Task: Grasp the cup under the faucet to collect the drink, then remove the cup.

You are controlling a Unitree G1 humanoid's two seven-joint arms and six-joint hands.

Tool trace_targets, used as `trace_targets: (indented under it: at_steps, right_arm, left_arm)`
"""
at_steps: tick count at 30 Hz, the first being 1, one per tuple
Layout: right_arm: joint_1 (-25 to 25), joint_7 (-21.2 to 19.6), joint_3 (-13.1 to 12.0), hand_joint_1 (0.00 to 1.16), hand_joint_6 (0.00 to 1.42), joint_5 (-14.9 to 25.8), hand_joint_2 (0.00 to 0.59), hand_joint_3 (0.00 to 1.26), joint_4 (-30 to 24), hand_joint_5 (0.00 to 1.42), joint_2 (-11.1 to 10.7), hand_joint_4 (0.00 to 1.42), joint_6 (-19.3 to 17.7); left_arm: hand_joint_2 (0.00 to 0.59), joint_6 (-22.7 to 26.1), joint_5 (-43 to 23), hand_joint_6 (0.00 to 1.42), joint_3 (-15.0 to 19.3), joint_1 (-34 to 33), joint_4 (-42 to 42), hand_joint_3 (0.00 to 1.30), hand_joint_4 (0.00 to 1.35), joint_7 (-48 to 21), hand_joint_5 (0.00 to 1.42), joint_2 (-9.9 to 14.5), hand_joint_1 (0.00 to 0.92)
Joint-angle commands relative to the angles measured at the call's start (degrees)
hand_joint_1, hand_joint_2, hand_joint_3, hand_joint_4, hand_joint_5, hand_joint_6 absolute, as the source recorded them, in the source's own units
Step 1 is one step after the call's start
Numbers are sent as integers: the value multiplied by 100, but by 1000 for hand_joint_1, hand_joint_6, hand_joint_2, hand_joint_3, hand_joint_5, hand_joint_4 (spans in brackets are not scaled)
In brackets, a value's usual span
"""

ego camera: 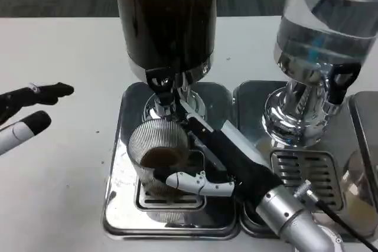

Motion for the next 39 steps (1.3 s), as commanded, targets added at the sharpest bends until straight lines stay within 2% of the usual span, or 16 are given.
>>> trace_targets:
  at_steps: [1, 5, 13, 15, 23, 35, 39]
  right_arm:
    - [-20, 80, 8, 572, 13, -20, 177, 0, 123, 0, -48, 0, 63]
    - [-50, 181, 15, 574, 15, 59, 175, 0, 224, 0, -35, 0, 22]
    - [-124, 193, 96, 598, 17, -106, 170, 0, 274, 0, -75, 0, 63]
    - [-152, 149, 141, 621, 17, -231, 167, 0, 256, 0, -110, 0, 57]
    - [-201, 131, 171, 739, 17, -261, 165, 0, 295, 0, -67, 0, 152]
    - [-244, -78, 230, 749, 134, -294, 165, 0, 379, 0, 117, 0, 39]
    - [-216, -115, 237, 749, 183, -299, 165, 0, 347, 45, 111, 0, 34]
  left_arm:
    - [107, -73, -57, 90, -36, -74, 57, 255, 172, -75, 171, 76, 0]
    - [107, -71, -55, 90, -40, -85, 66, 255, 173, -72, 171, 77, 0]
    - [114, -69, -68, 90, -26, -99, 93, 266, 183, -85, 180, 97, 0]
    - [114, -73, -72, 90, -23, -100, 97, 267, 183, -88, 181, 98, 0]
    - [114, -76, -76, 90, -14, -100, 93, 268, 184, -86, 181, 105, 0]
    - [117, -62, -76, 95, 21, -25, 52, 277, 193, -72, 182, 113, 0]
    - [119, -48, -82, 99, 42, 27, 12, 277, 194, -65, 182, 112, 0]
